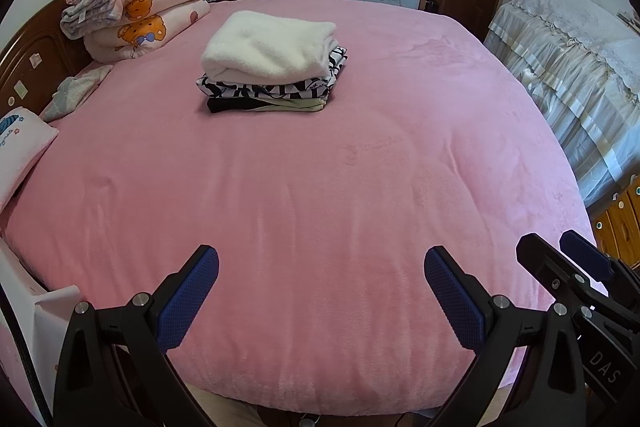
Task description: Fold large clothes
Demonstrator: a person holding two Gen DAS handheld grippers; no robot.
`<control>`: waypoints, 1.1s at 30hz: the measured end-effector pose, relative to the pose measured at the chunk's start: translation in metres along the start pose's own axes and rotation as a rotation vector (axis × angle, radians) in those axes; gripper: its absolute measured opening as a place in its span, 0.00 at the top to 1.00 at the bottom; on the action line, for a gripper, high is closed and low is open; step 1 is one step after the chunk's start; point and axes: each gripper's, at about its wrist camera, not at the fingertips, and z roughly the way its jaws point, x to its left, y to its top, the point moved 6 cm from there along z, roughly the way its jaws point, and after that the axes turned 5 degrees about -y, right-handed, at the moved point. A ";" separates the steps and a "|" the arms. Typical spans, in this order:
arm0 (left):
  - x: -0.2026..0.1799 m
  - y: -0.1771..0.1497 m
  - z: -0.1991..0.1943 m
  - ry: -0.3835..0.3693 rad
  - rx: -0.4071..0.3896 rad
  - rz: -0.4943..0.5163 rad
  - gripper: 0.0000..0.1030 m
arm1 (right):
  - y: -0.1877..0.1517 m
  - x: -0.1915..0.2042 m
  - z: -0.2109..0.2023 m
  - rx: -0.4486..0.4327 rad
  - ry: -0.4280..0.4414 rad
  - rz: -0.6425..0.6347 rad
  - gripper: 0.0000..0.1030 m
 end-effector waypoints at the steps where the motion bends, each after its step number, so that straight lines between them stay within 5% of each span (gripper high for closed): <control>1: 0.000 0.000 0.000 0.000 0.000 0.000 0.01 | 0.000 0.000 0.000 0.000 0.000 0.001 0.31; 33: -0.002 -0.008 -0.004 0.030 0.000 -0.003 0.02 | -0.002 0.008 0.000 0.001 0.004 -0.010 0.31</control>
